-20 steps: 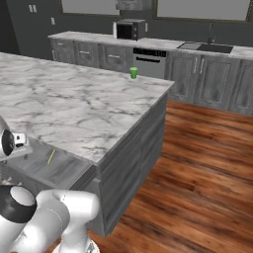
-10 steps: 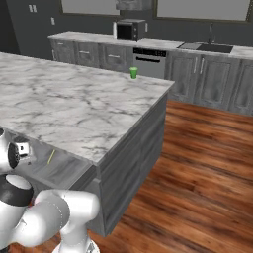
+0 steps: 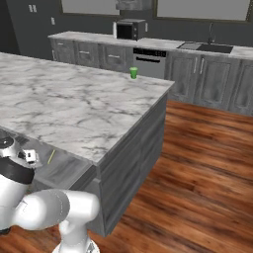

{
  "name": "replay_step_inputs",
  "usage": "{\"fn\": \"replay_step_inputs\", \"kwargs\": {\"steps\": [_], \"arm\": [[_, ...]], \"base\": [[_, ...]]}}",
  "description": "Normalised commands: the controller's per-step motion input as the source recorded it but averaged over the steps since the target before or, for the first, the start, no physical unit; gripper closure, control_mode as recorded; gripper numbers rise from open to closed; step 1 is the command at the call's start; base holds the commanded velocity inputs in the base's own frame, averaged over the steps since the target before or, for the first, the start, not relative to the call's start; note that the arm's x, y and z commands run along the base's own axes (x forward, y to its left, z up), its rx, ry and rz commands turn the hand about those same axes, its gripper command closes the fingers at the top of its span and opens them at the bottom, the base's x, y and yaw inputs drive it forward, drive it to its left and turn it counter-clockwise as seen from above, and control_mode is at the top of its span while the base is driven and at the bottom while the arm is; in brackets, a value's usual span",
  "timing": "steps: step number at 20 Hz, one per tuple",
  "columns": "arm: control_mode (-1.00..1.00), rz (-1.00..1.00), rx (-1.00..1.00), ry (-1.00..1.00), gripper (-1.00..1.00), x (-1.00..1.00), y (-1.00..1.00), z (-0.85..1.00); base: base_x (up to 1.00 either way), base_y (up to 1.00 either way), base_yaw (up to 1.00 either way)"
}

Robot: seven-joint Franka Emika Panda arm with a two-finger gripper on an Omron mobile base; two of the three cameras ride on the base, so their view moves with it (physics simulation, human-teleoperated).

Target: Pick up the straw from the left drawer and put it inside the smoothie cup.

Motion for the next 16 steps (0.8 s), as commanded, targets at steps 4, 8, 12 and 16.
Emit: {"fn": "replay_step_inputs", "kwargs": {"steps": [4, 8, 12, 16], "arm": [[-1.0, 0.0, 0.0, 0.03, -1.0, 0.1, 0.0, -0.29], [-1.0, 0.0, 0.0, 0.07, -1.0, 0.15, 0.0, -0.35], [-1.0, 0.0, 0.0, 0.1, -1.0, 0.15, 0.0, -0.37], [-1.0, 0.01, -0.06, 0.1, -1.0, 0.02, 0.05, -0.1]], "base": [[0.0, 0.0, 0.0], [0.0, 0.0, 0.0], [0.0, 0.0, 0.0], [0.0, 0.0, 0.0]]}}
